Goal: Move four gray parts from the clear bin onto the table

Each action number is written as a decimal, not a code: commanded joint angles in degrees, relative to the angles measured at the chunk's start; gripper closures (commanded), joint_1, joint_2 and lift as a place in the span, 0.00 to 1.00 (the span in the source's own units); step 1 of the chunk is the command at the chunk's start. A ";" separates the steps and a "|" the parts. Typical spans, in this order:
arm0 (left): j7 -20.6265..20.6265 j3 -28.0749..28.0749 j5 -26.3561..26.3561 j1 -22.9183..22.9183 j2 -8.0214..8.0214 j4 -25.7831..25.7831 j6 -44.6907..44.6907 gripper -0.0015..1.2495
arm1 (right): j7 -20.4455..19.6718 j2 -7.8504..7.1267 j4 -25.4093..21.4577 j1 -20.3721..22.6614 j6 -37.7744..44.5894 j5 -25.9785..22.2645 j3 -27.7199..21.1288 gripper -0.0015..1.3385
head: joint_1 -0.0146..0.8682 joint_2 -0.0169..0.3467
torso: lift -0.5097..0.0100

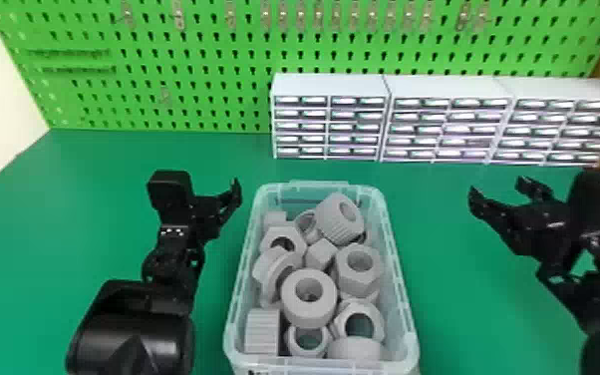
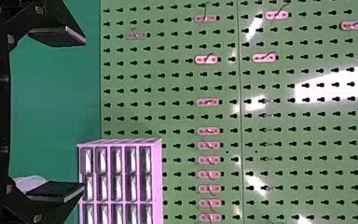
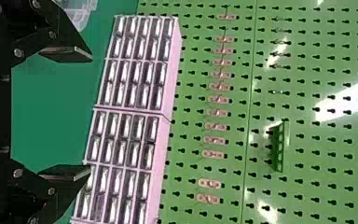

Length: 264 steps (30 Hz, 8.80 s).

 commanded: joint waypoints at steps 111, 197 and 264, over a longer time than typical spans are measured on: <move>-0.17 -1.64 -0.23 -0.26 -0.17 1.14 0.00 0.15 | 8.51 -4.99 5.86 -34.82 61.93 -5.27 26.50 0.32 | 0.80 0.24 | 0.88; -0.17 -2.87 0.21 -1.40 -0.09 2.02 0.00 0.15 | 6.92 -0.51 46.81 -45.90 33.19 -18.72 40.74 0.32 | 0.80 0.24 | 0.88; -0.17 -2.43 0.83 -0.88 0.35 2.11 -0.53 0.15 | 2.62 -0.51 39.52 -47.13 44.79 -22.76 40.39 0.77 | 0.80 0.24 | 0.88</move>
